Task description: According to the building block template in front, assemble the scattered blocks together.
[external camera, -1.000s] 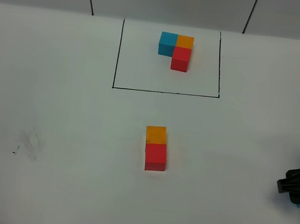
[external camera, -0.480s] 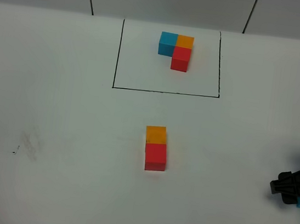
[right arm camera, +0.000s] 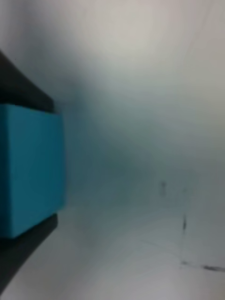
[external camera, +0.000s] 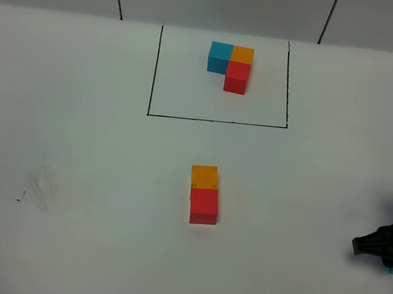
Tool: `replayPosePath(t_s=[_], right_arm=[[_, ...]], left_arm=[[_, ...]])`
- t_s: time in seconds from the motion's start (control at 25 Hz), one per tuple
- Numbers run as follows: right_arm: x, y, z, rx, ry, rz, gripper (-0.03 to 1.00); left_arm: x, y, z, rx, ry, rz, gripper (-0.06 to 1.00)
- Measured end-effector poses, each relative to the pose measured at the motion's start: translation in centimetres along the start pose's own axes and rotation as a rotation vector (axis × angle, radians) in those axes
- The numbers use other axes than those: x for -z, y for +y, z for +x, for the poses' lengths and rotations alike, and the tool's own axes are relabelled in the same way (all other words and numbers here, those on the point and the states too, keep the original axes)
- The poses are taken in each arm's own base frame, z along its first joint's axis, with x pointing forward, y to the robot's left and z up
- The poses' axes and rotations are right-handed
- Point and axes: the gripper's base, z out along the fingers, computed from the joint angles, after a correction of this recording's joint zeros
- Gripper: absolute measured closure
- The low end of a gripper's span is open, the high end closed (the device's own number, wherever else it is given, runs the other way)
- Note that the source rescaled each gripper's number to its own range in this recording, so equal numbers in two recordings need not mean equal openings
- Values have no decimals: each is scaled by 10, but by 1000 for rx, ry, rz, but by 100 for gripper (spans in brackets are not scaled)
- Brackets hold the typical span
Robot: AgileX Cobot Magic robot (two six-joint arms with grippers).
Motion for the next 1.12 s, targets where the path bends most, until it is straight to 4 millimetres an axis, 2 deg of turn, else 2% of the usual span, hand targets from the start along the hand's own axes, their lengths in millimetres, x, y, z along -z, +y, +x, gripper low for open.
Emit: replayPosePath(t_s=[0.32, 0.56, 0.8, 1.12], right_arm=[[0, 0, -1, 25, -11, 4, 50], [6, 10, -4, 76, -43, -6, 50], [43, 24, -22, 112, -165, -20, 50], [101, 58, -50, 299, -278, -63, 50]], left_arm=[[0, 0, 0, -2, 0, 0, 94], [0, 0, 0, -2, 1, 0, 94], [0, 0, 0, -3, 0, 0, 94], [0, 0, 0, -3, 0, 0, 94]])
